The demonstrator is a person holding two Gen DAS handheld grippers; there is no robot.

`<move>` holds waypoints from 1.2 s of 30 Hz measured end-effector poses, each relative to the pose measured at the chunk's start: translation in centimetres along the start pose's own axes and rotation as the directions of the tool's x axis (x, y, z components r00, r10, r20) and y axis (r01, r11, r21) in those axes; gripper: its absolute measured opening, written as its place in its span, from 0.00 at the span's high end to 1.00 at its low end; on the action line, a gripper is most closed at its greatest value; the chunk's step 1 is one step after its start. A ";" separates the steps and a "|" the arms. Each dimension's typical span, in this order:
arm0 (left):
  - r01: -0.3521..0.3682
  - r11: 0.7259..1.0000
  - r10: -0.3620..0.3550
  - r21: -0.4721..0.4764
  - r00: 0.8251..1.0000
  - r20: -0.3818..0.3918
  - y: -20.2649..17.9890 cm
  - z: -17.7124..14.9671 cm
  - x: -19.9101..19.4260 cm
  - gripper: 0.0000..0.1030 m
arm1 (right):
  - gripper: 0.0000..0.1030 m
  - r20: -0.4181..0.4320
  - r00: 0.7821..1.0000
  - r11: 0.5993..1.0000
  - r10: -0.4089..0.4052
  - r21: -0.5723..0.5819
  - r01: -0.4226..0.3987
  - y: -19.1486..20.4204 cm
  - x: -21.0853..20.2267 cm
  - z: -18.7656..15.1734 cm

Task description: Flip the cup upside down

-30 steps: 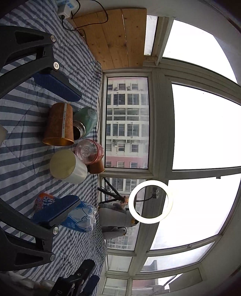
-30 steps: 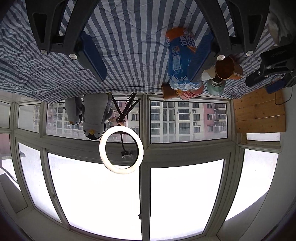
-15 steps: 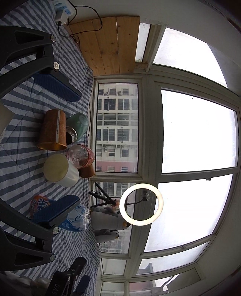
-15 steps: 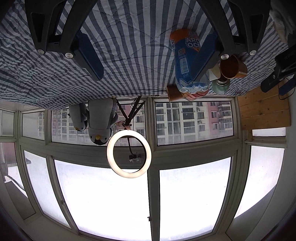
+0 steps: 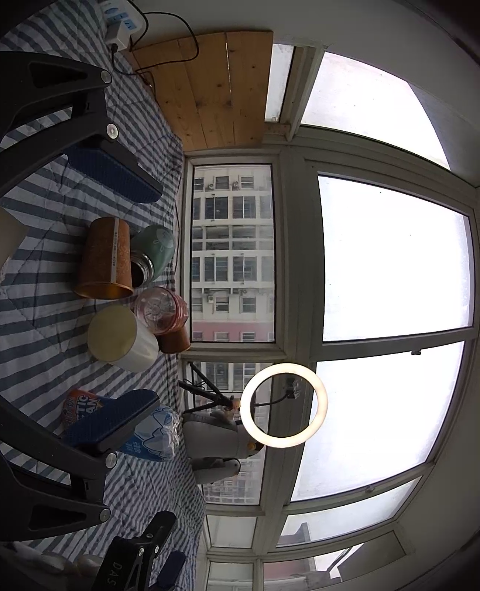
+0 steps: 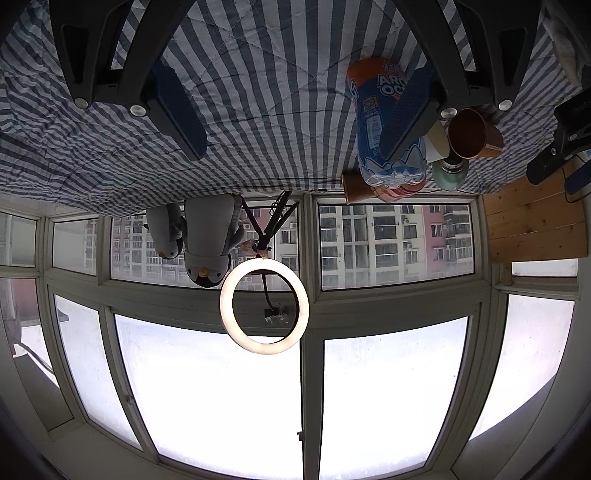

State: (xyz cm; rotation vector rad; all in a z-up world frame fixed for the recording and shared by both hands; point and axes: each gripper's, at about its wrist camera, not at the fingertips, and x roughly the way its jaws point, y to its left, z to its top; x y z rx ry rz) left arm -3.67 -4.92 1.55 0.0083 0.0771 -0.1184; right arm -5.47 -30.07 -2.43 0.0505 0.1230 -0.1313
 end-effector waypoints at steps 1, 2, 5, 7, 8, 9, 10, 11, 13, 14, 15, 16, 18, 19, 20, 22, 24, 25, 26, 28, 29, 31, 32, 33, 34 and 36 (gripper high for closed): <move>0.000 1.000 0.000 0.001 1.000 0.002 0.0 0.0 0.0 0.01 | 0.10 0.001 1.000 1.000 0.000 0.001 0.000 0.0 0.0 0.0; 0.000 1.000 0.000 0.001 1.000 0.003 -0.1 0.0 -0.1 0.01 | 0.10 0.000 1.000 1.000 0.000 0.001 0.000 -0.1 0.0 0.0; 0.000 1.000 0.000 0.001 1.000 0.000 -0.1 0.0 0.1 0.01 | 0.10 -0.001 1.000 1.000 -0.004 0.001 0.004 -0.1 0.0 0.0; -0.002 1.000 0.002 -0.001 1.000 0.002 -0.1 0.0 0.0 0.01 | 0.10 0.001 1.000 1.000 -0.007 0.001 0.007 -0.1 0.0 0.0; -0.002 1.000 0.002 -0.001 1.000 0.004 -0.1 0.0 0.0 0.01 | 0.10 0.001 1.000 1.000 -0.009 0.001 0.009 -0.1 0.0 0.0; -0.003 1.000 0.003 -0.001 1.000 0.004 -0.1 0.0 0.0 0.01 | 0.10 0.002 1.000 1.000 -0.012 0.000 0.012 -0.1 -0.1 0.0; -0.002 1.000 0.002 0.000 1.000 0.002 -0.2 0.0 0.1 0.01 | 0.10 0.004 1.000 1.000 -0.013 0.001 0.013 -0.1 -0.1 0.0; -0.003 1.000 0.003 0.000 1.000 0.001 -0.2 0.0 0.1 0.01 | 0.10 0.006 1.000 1.000 -0.014 0.001 0.014 -0.1 -0.1 0.1; -0.003 1.000 0.003 0.000 1.000 0.001 -0.2 0.0 0.1 0.01 | 0.10 0.004 1.000 1.000 -0.013 0.000 0.013 -0.1 -0.1 0.1; -0.003 1.000 0.003 0.000 1.000 0.001 -0.2 0.0 0.1 0.01 | 0.10 0.002 1.000 1.000 -0.013 -0.001 0.013 -0.1 0.0 0.1; -0.003 1.000 0.003 0.001 1.000 0.001 -0.2 0.0 0.1 0.01 | 0.10 0.001 1.000 1.000 -0.014 -0.001 0.014 -0.2 0.0 0.1; -0.003 1.000 0.003 0.001 1.000 0.000 -0.2 0.0 0.1 0.01 | 0.10 0.002 1.000 1.000 -0.014 0.000 0.014 -0.2 -0.1 0.1; -0.003 1.000 0.003 0.000 1.000 0.001 -0.2 0.0 0.1 0.01 | 0.10 0.003 1.000 1.000 -0.016 0.001 0.016 -0.2 0.0 0.1; -0.004 1.000 0.004 0.000 1.000 0.002 -0.2 0.0 0.1 0.01 | 0.10 0.002 1.000 1.000 -0.015 0.001 0.015 -0.2 0.1 0.1; -0.004 1.000 0.004 0.000 1.000 0.002 -0.2 0.0 0.1 0.01 | 0.10 0.001 1.000 1.000 -0.015 0.000 0.015 -0.2 0.0 0.1; -0.004 1.000 0.004 0.000 1.000 0.003 -0.2 0.0 0.1 0.01 | 0.10 0.000 1.000 1.000 -0.016 0.000 0.016 -0.2 0.0 0.1; -0.004 1.000 0.004 0.000 1.000 0.002 -0.2 0.0 0.1 0.01 | 0.10 0.001 1.000 1.000 -0.015 0.000 0.015 -0.2 0.0 0.1; -0.005 1.000 0.005 -0.001 1.000 0.004 -0.2 0.0 0.1 0.01 | 0.10 0.002 1.000 1.000 -0.015 0.001 0.015 -0.2 0.1 0.1; -0.005 1.000 0.005 -0.001 1.000 0.004 -0.3 0.0 0.1 0.01 | 0.10 0.001 1.000 1.000 -0.015 0.001 0.015 -0.2 0.1 0.1; -0.005 1.000 0.005 -0.001 1.000 0.003 -0.3 0.0 0.0 0.01 | 0.10 0.001 1.000 1.000 -0.014 0.001 0.014 -0.3 0.1 0.1; -0.006 1.000 0.006 -0.001 1.000 0.004 -0.2 0.0 0.0 0.01 | 0.10 0.001 1.000 1.000 -0.014 0.002 0.014 -0.2 0.1 0.1; -0.006 1.000 0.006 -0.001 1.000 0.004 -0.3 0.0 0.0 0.01 | 0.10 0.004 1.000 1.000 -0.015 0.003 0.015 -0.3 0.1 0.1; -0.006 1.000 0.006 -0.001 1.000 0.004 -0.3 0.0 0.0 0.01 | 0.10 0.004 1.000 1.000 -0.015 0.004 0.015 -0.3 0.1 0.0; -0.006 1.000 0.006 -0.001 1.000 0.004 -0.3 0.0 0.0 0.01 | 0.10 0.004 1.000 1.000 -0.015 0.004 0.015 -0.3 0.1 0.0; -0.006 1.000 0.006 -0.002 1.000 0.004 -0.3 0.0 0.0 0.01 | 0.10 0.003 1.000 1.000 -0.015 0.004 0.015 -0.3 0.1 0.0; -0.006 1.000 0.006 -0.002 1.000 0.005 -0.3 0.0 0.0 0.01 | 0.10 0.002 1.000 1.000 -0.015 0.004 0.015 -0.2 0.1 0.0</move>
